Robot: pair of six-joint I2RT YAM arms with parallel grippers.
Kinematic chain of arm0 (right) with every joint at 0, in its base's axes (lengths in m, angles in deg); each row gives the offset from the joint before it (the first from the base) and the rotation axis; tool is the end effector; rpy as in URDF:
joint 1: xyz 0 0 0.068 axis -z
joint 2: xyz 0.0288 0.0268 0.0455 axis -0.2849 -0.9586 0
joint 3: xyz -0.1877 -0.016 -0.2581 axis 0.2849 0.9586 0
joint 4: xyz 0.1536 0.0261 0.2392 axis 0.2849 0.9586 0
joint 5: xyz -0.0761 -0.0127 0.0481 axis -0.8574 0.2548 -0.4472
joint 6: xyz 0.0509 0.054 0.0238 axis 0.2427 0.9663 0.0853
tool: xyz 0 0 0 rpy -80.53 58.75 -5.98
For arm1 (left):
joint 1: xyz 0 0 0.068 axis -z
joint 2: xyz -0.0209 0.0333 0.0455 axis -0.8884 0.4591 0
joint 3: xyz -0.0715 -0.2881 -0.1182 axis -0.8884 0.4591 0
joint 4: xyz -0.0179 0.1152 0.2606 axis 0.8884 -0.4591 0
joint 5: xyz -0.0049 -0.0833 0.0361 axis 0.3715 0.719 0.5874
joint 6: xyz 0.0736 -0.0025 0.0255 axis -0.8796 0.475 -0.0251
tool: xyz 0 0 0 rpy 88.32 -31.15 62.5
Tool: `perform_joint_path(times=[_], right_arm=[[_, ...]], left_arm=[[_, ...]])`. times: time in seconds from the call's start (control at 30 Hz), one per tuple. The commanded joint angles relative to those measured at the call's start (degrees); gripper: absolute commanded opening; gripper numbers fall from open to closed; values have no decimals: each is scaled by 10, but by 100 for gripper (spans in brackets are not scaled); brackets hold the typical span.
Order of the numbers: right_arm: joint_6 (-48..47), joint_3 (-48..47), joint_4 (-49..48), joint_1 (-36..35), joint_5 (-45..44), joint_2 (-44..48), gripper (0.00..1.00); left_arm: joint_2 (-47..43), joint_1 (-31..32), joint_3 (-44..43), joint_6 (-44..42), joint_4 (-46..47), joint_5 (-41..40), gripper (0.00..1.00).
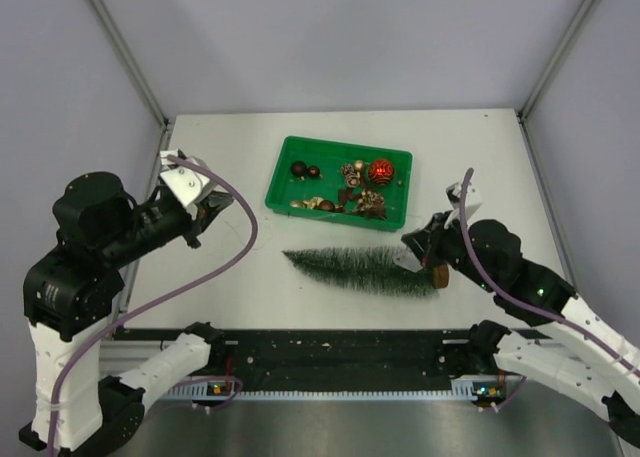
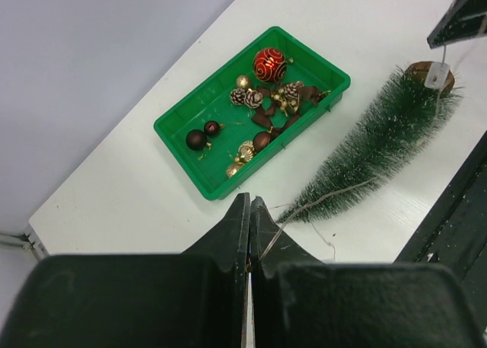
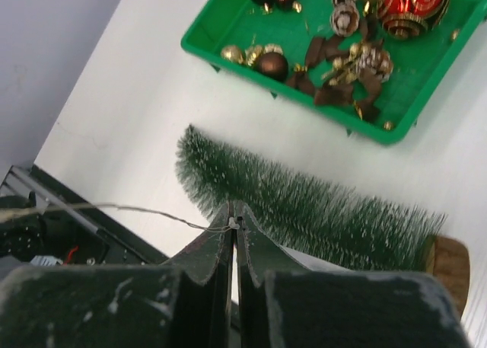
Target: Decorate the small christmas tree
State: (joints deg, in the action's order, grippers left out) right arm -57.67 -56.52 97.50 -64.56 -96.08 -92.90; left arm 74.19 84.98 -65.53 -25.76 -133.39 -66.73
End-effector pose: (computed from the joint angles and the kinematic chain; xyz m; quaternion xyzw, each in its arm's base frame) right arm 0.1159 0.1088 0.3699 -0.0798 0.7996 0.2996 0.5143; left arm 0.0745 -0.0569 0.5649 0.3935 0.6885 -0.1561 0.5889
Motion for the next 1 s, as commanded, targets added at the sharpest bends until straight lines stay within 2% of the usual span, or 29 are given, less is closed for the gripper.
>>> perform_joint_path(times=[0.0,0.23,0.5,0.57,0.7,0.83,0.97], right_arm=[[78,27,95,-10,29,21,0],[132,96,134,-10,29,47,0],[187,127,154,-11,-10,21,0],[201,134,155,-11,-8,18,12],[210,120,170,-11,-12,21,46],[214,68,213,-11,-34,22,62],[218,10,253,-12,-66,31,66]], left_arm=[[16,-1,18,9,77,28,0],[20,-1,41,15,85,55,0],[50,-1,44,-5,48,94,0],[55,-1,43,-7,55,96,0],[62,-1,40,1,71,106,0],[64,0,44,4,78,108,0],[58,-1,47,5,83,103,0]])
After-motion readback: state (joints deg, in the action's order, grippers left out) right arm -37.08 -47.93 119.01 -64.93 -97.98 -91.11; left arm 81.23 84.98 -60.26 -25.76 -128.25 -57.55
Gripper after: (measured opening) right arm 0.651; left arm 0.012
